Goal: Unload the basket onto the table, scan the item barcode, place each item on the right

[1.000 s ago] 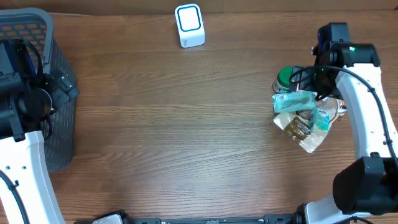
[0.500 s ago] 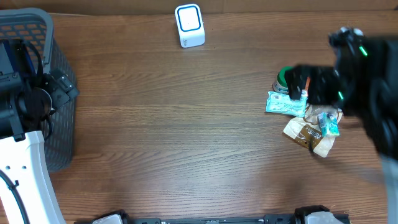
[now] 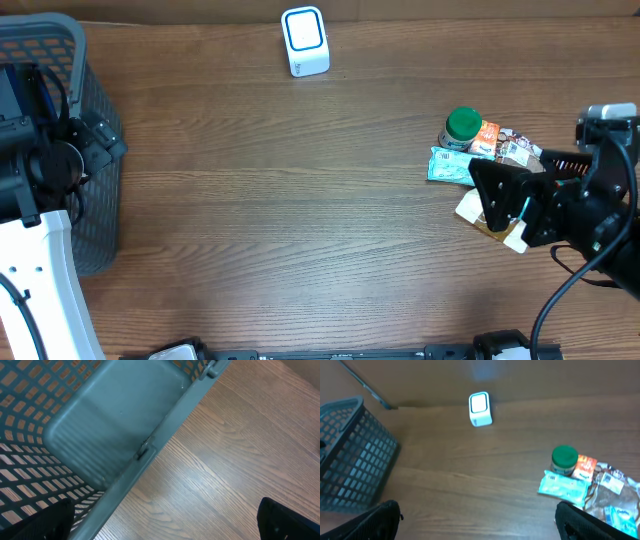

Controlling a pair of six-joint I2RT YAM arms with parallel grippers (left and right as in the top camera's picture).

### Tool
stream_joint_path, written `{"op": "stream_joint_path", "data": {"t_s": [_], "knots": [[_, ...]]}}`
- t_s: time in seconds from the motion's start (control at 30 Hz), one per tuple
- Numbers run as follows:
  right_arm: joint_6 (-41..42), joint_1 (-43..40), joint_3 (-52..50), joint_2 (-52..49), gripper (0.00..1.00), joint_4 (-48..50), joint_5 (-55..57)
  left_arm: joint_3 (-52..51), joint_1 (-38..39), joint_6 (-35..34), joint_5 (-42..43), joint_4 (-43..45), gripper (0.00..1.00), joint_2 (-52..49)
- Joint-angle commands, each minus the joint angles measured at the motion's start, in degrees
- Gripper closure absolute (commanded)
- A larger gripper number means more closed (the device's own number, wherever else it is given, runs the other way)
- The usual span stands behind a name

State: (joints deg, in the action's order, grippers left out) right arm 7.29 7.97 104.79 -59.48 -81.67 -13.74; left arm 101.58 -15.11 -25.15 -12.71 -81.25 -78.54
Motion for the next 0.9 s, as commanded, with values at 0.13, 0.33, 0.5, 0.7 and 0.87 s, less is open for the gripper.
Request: {"op": "stream_joint_path", "data": {"t_s": [0.13,0.33,0.5,0.7,0.87], "knots": [[0.20,0.28,0.59,-0.04,0.00,0.48,1.31,0.81,-0.24,-0.17,-0.81,0.07,0.01,-0.20],[0.04,0.26,-2.38,0.59,0.00,7.08,5.46,0.81,-0.24,-0.17,-0.81,0.07,0.00,-0.20],[-0.28,0.11,-10.60,6.14,0.00,15.47,10.34,0.81,-0.24,-0.17,-0.81,0.07,0.01,-0.20],[-2.58,-1.03,-29.55,18.45,0.00,32.26,10.67,0.81,-0.24,-0.17,-0.81,0.07,0.00,-0.20],[-2.84,-1.46,-49.96,30.60,0.00,49.29,10.40,0.81,-0.24,-0.17,-0.81,0.09,0.01,-0.20]]}}
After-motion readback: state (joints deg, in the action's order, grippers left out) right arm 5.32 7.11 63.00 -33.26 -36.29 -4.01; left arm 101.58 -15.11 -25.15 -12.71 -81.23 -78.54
